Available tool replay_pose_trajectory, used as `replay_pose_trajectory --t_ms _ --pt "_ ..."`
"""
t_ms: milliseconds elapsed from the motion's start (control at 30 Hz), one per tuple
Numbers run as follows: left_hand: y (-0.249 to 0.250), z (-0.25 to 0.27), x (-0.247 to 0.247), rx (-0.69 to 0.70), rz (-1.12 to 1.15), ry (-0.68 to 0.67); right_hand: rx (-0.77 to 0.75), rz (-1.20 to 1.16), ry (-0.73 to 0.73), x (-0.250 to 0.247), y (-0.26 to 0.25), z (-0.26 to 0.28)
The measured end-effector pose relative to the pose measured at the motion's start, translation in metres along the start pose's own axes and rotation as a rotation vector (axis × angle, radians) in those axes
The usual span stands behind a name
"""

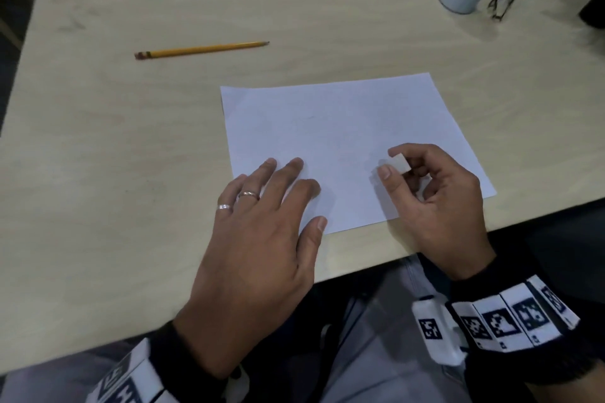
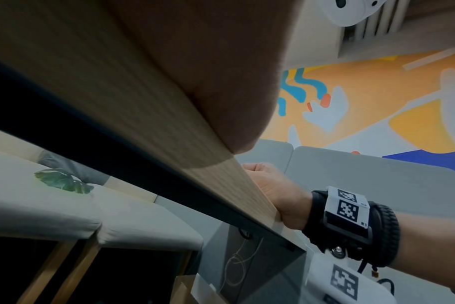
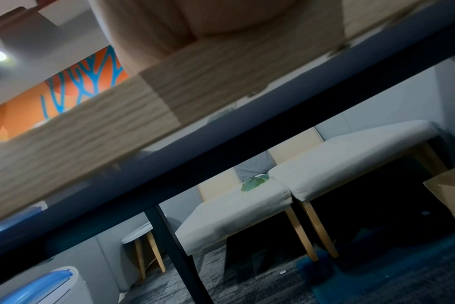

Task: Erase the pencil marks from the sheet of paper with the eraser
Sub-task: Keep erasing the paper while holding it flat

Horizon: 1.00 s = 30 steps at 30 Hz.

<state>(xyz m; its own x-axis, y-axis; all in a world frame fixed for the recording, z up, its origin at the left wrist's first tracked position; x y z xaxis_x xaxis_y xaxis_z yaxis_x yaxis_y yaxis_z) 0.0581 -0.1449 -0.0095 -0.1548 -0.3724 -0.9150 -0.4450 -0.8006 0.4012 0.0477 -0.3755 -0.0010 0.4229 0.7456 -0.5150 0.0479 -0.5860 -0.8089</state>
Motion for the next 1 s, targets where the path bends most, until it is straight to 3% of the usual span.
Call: replay_pose_trajectory --t_ms 400,533,800,1000 --pt "0.005 -0.001 0.009 0.005 -0.15 -0.071 -0.019 0.079 -0.067 0.003 -0.009 0.003" --pt "0.004 -0.004 0.013 0.013 -0.176 -0.095 -0.008 0.006 -0.08 -0.008 -0.024 0.009" --pt "0.004 -0.004 0.014 0.008 -0.204 -0.084 -0.066 0.076 -0.233 0.014 -0.038 0.027" --pt "0.004 -0.004 0.013 0.002 -0.188 -0.073 -0.012 0.148 -0.143 -0.016 -0.022 0.01"
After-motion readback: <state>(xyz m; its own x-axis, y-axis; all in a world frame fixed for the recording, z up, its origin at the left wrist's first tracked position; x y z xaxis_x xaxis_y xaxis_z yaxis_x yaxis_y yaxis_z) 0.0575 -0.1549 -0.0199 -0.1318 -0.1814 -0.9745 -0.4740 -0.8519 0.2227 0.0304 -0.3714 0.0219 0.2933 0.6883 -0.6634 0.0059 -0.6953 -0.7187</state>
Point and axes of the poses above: each hand's wrist, its own z-axis away from the middle knuckle, its own x-axis out of the palm, y = z × x, the point moved 9 cm from there along -z, towards the middle knuckle, and after that the axes turned 1 degree about -x, right-handed, at the moved point
